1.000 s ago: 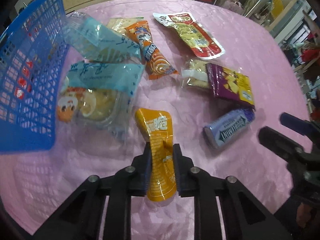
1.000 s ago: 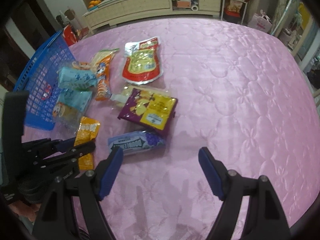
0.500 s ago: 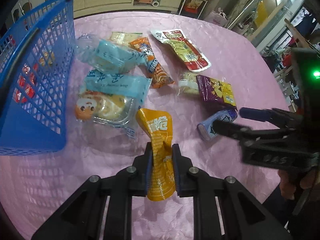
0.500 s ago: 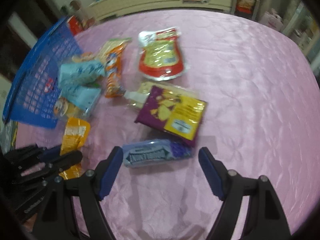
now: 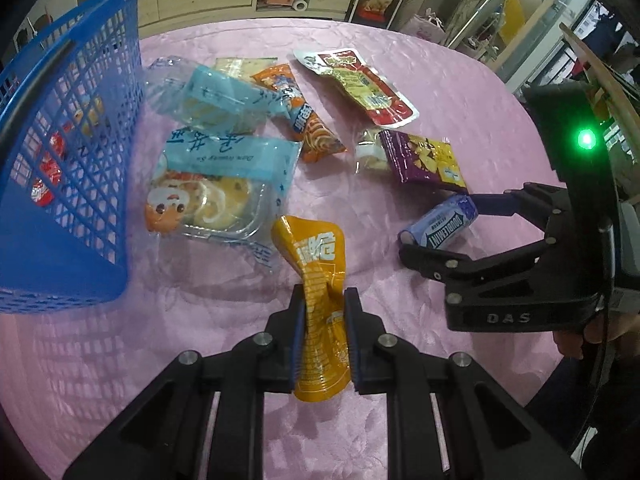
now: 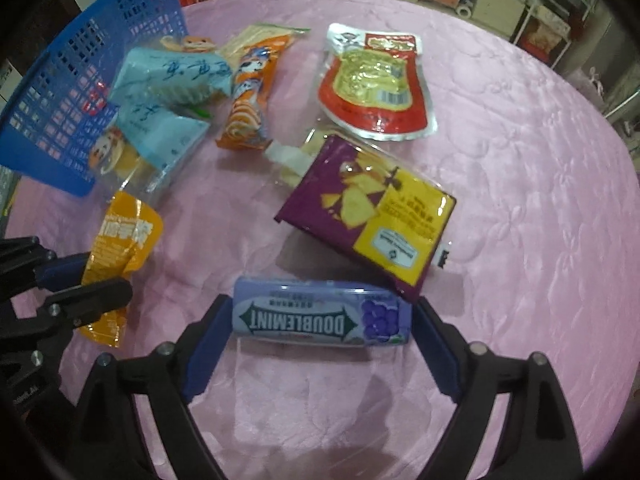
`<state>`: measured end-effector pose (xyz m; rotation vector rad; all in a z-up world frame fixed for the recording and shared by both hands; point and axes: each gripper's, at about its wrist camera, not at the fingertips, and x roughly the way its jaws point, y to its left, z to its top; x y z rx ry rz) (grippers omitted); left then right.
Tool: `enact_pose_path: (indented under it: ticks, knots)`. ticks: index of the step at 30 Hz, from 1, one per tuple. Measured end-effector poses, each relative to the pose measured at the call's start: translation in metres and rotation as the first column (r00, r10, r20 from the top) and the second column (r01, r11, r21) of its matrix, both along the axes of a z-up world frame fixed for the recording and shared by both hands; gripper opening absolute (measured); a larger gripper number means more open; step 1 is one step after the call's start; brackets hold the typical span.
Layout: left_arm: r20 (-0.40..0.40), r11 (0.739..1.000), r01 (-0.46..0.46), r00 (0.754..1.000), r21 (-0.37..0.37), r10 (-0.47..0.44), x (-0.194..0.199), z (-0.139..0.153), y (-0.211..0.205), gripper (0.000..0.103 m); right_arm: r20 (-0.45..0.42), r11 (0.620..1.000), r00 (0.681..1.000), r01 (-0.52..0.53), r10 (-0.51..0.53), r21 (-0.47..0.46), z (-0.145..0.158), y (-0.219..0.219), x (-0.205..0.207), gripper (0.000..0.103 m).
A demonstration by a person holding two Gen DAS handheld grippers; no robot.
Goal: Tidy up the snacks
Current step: 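Carry both held packets over the basket with left and right grippers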
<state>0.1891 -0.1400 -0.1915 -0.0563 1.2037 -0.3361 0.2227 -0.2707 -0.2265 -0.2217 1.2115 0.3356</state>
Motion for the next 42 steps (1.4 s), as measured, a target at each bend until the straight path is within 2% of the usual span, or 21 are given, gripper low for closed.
enact_pose_path:
  ticks: [3,9,14,20,27,36,42]
  knots:
    - [0.015,1.0,0.01,1.0,-0.006,-0.01,-0.001,0.003,0.0,0.016,0.028,1.0,0.999,0.02,-0.02,0.006,0.0,0.002,-0.005,0.084]
    - [0.073,1.0,0.029,0.997,-0.009,-0.028,-0.011,0.026,0.001,0.016,0.061,1.0,0.998,0.008,-0.007,-0.009,0.011,0.011,-0.022,0.084]
    - [0.144,0.999,0.038,0.989,-0.017,-0.035,-0.025,0.057,0.007,0.016,0.125,0.999,0.992,0.014,-0.018,0.033,0.048,0.017,-0.044,0.084]
    - [0.241,0.999,0.041,0.97,-0.031,-0.032,-0.047,0.106,0.028,0.016,0.241,0.995,0.97,-0.005,-0.018,0.097,0.108,0.024,-0.076,0.084]
    - [0.33,0.999,0.01,0.944,-0.034,0.002,-0.06,0.156,0.068,0.016,0.319,0.984,0.948,-0.041,-0.018,0.175,0.156,0.042,-0.082,0.084]
    - [0.37,0.997,-0.078,0.927,0.015,0.067,-0.051,0.178,0.128,0.016,0.373,0.964,0.928,-0.111,0.013,0.241,0.187,0.084,-0.069,0.084]
    - [0.356,0.991,-0.131,0.928,0.025,0.114,-0.038,0.174,0.168,0.016,0.379,0.957,0.924,-0.155,0.052,0.247,0.19,0.121,-0.054,0.084]
